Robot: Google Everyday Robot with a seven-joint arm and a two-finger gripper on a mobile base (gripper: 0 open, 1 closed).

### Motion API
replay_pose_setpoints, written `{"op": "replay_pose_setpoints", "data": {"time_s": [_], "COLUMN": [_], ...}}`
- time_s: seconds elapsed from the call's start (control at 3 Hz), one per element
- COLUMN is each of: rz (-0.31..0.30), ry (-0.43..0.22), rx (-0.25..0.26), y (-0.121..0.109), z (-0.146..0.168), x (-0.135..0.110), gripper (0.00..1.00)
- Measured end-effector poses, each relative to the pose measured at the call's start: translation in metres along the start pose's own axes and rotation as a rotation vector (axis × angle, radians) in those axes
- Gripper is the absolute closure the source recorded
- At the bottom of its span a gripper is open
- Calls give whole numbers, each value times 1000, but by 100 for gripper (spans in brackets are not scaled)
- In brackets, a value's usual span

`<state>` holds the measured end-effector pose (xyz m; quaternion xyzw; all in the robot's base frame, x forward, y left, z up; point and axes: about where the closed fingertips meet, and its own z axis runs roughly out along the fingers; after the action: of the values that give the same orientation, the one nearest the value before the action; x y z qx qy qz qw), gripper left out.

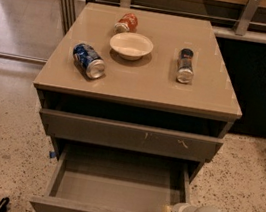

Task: Open middle drawer

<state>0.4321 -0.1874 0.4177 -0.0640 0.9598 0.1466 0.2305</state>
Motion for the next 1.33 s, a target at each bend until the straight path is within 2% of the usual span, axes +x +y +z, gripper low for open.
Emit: {"op": "replay_pose_setpoints", "data": {"time_s": [0.33,0.67,1.0,1.33], "rz": [-54,-112,-109,-109], "ry": [-93,-233,-259,-259], "rx": [7,43,51,51], "y": [7,13,12,12], "z": [-24,-60,-64,-64], "x": [-17,-35,-39,-39], "gripper": [100,100,81,58]}}
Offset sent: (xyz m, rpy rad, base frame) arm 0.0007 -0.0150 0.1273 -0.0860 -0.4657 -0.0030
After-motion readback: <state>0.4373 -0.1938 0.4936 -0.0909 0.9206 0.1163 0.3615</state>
